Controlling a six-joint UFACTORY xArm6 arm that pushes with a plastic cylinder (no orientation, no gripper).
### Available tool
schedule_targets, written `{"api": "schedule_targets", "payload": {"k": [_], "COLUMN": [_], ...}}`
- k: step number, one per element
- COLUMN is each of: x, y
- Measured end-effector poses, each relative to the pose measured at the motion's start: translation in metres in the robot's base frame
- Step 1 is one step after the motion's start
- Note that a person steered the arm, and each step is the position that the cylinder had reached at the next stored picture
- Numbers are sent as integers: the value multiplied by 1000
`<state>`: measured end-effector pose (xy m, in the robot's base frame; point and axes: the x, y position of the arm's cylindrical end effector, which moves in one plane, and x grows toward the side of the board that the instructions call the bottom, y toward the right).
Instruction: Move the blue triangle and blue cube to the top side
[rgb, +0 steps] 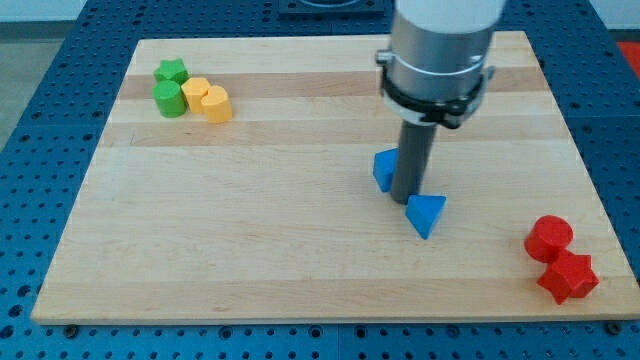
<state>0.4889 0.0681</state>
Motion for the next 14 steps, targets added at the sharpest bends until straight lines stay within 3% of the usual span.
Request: {"api": "schedule_targets", "payload": {"k": [1,2,4,6,7,8,10,13,14], "x": [-4,-58,-66,90,125,129,82,-101,-114], "y": [-32,-73,-90,-55,11,63,45,-58,-71]}}
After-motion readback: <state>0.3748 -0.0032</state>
